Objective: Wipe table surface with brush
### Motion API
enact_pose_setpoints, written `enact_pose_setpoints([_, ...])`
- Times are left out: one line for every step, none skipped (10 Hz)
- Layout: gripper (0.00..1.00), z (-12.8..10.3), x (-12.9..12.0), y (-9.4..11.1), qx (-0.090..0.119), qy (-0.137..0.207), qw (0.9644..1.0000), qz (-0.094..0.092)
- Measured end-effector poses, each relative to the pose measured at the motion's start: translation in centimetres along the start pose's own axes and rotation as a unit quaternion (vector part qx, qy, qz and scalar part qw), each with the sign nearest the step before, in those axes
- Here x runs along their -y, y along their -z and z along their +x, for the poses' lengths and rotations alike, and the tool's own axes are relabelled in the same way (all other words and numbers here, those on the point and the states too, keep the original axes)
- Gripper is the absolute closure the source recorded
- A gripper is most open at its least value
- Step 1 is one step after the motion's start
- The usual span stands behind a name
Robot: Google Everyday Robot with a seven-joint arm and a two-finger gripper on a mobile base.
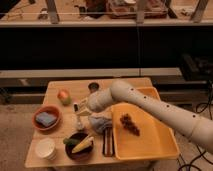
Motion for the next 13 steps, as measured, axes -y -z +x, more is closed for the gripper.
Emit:
enact_pose_setpoints([1.00,0.2,1.4,0.6,-0.005,-0.003,0.9999,0.013])
enact_pose_setpoints([1.00,0.4,2.7,0.9,-0.010,-0.007,0.9997,0.022])
enact_pose_setpoints([1.00,0.4,4.0,0.9,-0.014,-0.008,0.9994,0.030])
enact_pose_setpoints([1.00,0.1,5.0,0.8,-0.015,-0.007,0.9992,0.036])
enact_pose_setpoints([1.00,-0.5,6.1,0.5,-0.015,-0.004,0.9990,0.042])
enact_pose_setpoints([1.00,-0.8,6.6,0.2,-0.014,-0.003,0.9990,0.043])
enact_pose_setpoints([1.00,-1.6,6.9,-0.8,-0.011,0.000,0.9991,0.041])
enact_pose_setpoints([1.00,-2.4,6.8,-1.9,-0.008,0.003,0.9993,0.036])
enact_pose_setpoints([1.00,-3.3,6.6,-3.1,-0.005,0.009,0.9995,0.029])
enact_pose_setpoints([1.00,-4.1,6.2,-4.2,-0.002,0.015,0.9997,0.021])
enact_pose_setpoints([1.00,-4.7,5.5,-5.2,0.000,0.019,0.9998,0.010])
enact_pose_setpoints([1.00,-4.8,4.8,-5.6,0.000,0.021,0.9998,0.002])
enact_pose_setpoints([1.00,-4.7,4.0,-5.8,0.000,0.024,0.9997,-0.005])
